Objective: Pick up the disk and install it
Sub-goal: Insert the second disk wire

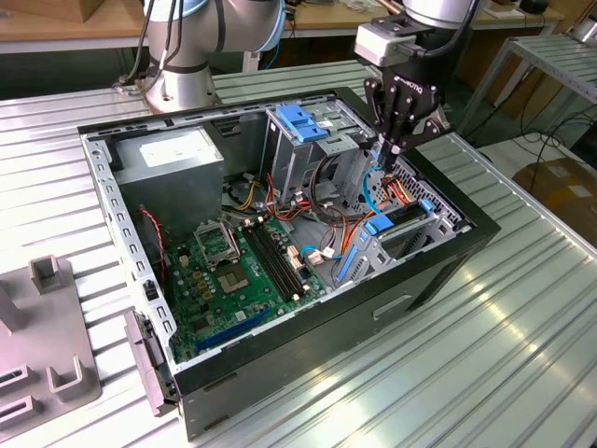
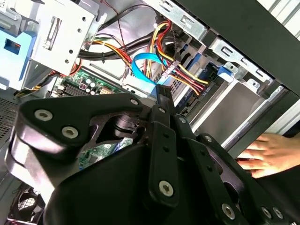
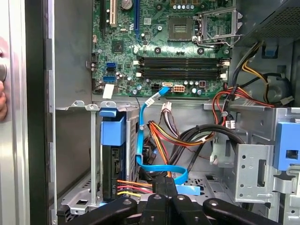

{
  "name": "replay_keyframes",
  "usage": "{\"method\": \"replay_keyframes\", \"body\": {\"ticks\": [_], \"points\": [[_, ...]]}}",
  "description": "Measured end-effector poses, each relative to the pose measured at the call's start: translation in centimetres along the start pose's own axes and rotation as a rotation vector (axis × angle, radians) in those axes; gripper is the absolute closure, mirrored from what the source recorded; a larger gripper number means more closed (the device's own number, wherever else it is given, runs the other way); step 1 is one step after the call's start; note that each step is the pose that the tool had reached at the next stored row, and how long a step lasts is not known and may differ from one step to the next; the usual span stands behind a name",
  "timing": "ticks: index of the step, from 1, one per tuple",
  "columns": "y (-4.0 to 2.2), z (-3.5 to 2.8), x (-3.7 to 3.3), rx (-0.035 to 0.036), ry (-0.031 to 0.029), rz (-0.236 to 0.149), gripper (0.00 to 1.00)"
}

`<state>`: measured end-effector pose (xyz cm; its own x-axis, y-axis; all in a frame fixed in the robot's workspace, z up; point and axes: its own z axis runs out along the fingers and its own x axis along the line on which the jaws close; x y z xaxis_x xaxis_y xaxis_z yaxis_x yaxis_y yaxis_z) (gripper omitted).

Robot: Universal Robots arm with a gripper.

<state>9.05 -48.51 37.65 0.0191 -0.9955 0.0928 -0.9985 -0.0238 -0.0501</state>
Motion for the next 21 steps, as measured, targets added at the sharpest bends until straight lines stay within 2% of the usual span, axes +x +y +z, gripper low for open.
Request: {"method": "replay_keyframes", "body": {"ticks": [2,3,5,6,7,8,13,14,15,17,18,20,21], "points": [[0.00,0.04,-0.01,0.0013,0.0044,0.000,0.89],[0.00,0.05,-0.01,0.0021,0.0078,0.000,0.82],[0.01,0.09,-0.01,0.0040,0.0158,0.000,0.82],[0.01,0.13,-0.02,0.0058,0.0220,-0.001,0.82],[0.01,0.18,-0.02,0.0081,0.0314,-0.001,0.82],[0.01,0.26,-0.03,0.0094,0.0373,-0.001,0.82],[0.05,1.05,-0.11,0.0112,0.0426,-0.001,0.82],[0.06,1.09,-0.12,0.0124,0.0517,-0.001,0.82],[0.06,1.11,-0.14,0.0136,0.0704,-0.002,0.82],[0.06,1.23,-0.18,0.0142,0.1026,-0.004,0.82],[0.06,1.31,-0.19,0.0142,0.1050,-0.004,0.82],[0.08,1.68,-0.23,0.0143,0.1145,-0.005,0.82],[0.10,1.96,-0.26,0.0143,0.1190,-0.005,0.90]]}}
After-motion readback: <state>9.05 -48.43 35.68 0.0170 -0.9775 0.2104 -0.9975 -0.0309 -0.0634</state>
